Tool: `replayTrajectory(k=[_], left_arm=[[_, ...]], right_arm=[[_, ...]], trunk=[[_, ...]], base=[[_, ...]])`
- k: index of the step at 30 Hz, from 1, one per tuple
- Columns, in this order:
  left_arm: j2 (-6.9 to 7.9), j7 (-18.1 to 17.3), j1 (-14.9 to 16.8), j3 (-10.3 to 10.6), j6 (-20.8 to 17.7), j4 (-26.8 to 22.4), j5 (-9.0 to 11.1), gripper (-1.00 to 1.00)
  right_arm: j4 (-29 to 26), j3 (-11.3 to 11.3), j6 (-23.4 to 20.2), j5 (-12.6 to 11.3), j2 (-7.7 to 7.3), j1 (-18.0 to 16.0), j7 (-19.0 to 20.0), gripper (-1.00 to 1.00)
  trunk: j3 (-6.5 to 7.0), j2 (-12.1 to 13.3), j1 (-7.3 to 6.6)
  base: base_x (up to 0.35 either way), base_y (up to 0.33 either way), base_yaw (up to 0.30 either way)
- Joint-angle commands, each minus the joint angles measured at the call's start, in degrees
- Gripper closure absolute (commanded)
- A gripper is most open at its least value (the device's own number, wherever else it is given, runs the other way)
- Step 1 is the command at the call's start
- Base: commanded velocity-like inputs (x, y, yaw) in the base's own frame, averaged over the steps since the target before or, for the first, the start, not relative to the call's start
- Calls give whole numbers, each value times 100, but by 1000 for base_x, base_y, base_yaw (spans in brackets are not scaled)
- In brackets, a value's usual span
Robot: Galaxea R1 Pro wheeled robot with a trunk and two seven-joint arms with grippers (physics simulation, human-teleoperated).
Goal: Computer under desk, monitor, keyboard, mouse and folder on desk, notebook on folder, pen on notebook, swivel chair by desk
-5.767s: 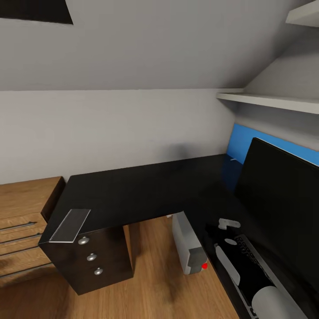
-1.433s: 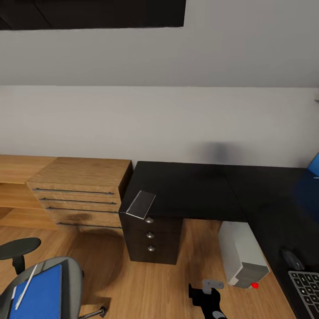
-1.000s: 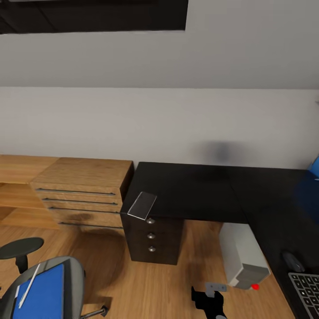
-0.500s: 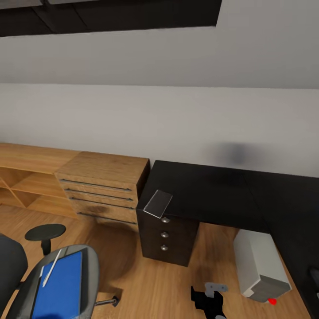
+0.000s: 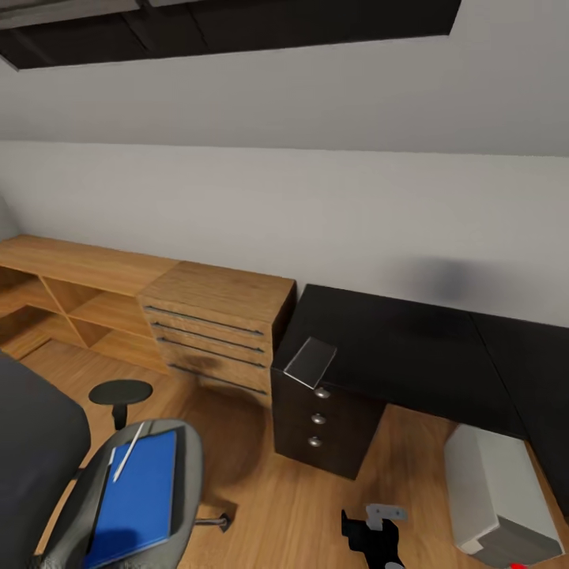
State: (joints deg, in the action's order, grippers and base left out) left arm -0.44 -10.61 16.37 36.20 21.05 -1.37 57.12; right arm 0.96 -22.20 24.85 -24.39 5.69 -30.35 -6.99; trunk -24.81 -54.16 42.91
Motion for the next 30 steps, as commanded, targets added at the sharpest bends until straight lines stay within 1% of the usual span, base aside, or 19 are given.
replayTrajectory(k=[1,10,19,20,23,25,27,30], left_arm=[[-5,-37,6,35,15,14,65,-100],[31,-37,6,28,13,14,79,-100],[24,-37,6,46,7,16,59,-100],[14,-34,6,63,6,15,21,-100],[-1,3,6,155,4,13,-263,-100],[-1,39,6,137,2,10,-347,-100],[-15,62,6,134,-16,10,-363,-100],[-142,84,6,126,-36,10,-377,-100]], right_arm=[[10,-49,20,-31,2,-5,-21,-100],[9,-48,20,-35,-4,-6,-21,-100],[9,-49,20,-40,-3,-6,-21,-100],[9,-48,20,-40,-4,-6,-21,-100],[4,-48,20,-40,-6,-6,-21,-100],[6,-51,20,-37,-7,-6,-21,-100],[8,-54,20,-34,-2,-6,-21,-100],[9,-59,20,-32,1,-6,-21,-100]], trunk=[[-10,-4,0],[-50,-4,0],[-83,-4,0],[-86,-4,0],[-96,-4,0],[-102,-4,0],[-108,-4,0],[-117,-4,0]], base=[[0,0,250],[0,0,250],[0,0,253],[0,0,257],[0,0,257],[0,0,257],[0,0,257],[0,0,257]])
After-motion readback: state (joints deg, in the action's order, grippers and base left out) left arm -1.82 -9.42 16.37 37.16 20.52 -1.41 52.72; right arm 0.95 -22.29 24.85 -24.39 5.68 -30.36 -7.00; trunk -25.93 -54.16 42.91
